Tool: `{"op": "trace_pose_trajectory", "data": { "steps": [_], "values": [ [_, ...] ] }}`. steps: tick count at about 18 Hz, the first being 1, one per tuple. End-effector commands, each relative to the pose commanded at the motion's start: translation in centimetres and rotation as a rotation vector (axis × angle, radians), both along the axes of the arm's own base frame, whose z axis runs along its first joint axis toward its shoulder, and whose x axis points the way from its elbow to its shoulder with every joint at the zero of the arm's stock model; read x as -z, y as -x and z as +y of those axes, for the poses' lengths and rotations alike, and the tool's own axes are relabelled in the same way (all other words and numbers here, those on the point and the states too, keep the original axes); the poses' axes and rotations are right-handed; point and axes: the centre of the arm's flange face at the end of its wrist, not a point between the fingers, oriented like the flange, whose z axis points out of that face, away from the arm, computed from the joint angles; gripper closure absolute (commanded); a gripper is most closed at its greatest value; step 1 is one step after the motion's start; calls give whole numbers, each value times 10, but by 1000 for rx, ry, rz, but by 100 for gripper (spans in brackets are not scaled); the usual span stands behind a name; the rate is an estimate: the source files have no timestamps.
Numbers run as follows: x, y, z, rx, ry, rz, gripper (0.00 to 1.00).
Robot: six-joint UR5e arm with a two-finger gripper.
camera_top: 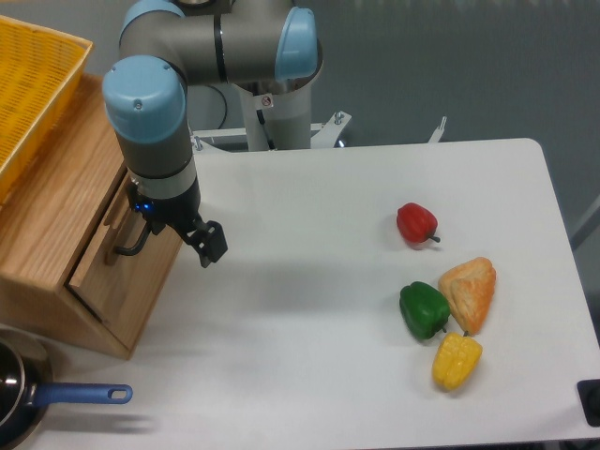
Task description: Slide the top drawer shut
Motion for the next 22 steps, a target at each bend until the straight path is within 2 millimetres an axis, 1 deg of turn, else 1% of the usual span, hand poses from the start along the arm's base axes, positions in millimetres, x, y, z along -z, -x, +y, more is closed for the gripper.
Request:
{"op": "trace_pose_trajectory", "data": {
  "steps": [6,10,14,16,18,20,22],
  "values": [
    [0,3,-1,-5,3,-2,0],
    [-1,9,-3,-12,2,1,0],
    [-7,47,-14,-13,-14,17,0],
    [-9,66,-23,74,-16,41,0],
    [-10,90,-35,163,-21,60,0],
    [-9,104,-43,233,-20,74,0],
    [-6,122,-52,287,-20,88,0]
  ]
}}
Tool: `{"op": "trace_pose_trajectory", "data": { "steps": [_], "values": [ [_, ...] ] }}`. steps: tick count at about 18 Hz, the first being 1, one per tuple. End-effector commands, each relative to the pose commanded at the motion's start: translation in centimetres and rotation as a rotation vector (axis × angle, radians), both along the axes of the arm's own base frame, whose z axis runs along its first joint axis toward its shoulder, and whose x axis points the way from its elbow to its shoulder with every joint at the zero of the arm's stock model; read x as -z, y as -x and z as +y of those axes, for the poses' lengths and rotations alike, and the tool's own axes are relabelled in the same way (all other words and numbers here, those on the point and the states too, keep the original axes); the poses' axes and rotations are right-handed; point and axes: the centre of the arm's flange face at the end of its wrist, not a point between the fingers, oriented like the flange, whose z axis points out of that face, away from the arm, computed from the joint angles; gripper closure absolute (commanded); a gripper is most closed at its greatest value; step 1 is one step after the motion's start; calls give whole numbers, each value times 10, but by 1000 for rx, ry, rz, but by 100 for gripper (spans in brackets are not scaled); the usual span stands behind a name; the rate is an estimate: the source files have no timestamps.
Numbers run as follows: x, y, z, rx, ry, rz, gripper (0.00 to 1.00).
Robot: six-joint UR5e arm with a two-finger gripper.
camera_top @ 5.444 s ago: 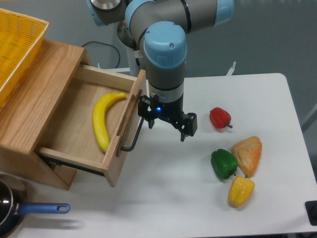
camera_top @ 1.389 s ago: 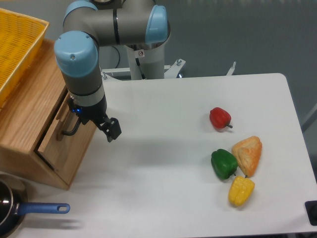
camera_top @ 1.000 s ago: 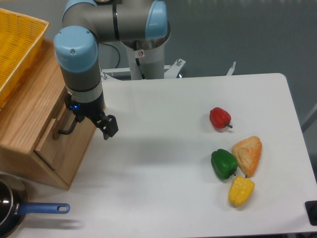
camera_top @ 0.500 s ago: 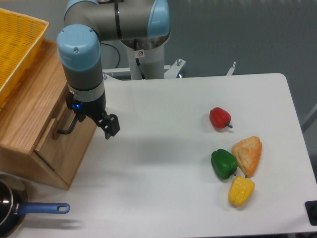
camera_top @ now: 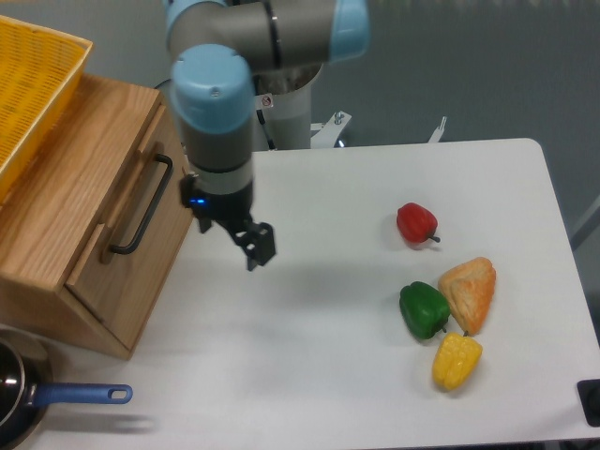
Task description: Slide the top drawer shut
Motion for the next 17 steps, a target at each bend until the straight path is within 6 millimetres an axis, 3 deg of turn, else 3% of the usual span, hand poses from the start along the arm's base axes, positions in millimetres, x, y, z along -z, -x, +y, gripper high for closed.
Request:
{"op": "trace_pose_trajectory", "data": {
  "steps": [5,11,14,17],
  "values": [
    [2,40,-28,238,73,86,0],
    [14,99,-56,399,70,156,0],
    [27,117,-67,421,84,146,0],
    [26,124,-77,407,86,144,0]
  ]
}}
